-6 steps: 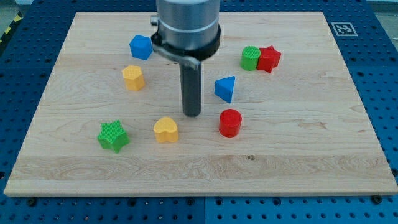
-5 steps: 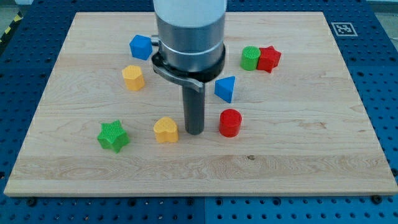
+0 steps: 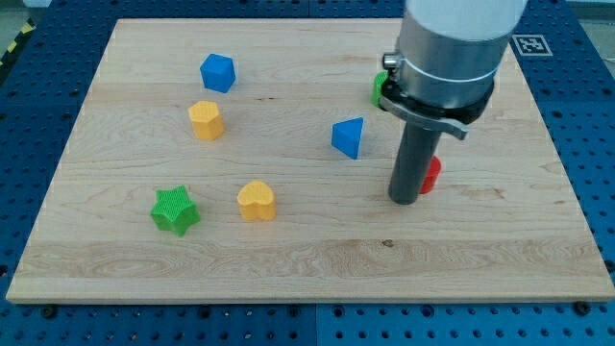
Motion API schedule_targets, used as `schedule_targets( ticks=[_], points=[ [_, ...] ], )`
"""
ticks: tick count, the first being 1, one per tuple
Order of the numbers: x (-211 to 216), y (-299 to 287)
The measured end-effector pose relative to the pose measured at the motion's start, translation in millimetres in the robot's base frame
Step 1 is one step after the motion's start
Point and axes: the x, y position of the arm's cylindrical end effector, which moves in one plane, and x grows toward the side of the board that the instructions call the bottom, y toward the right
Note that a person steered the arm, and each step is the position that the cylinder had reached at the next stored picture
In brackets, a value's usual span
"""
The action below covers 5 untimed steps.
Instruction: Move the red circle closer to the red star
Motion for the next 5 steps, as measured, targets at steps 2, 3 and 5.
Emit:
schedule_targets(
  ticks=[2, 3, 5],
  points=[
    [-23.6, 37.2],
    [-38.4, 57.5],
    [-76.6, 62.6]
  ],
)
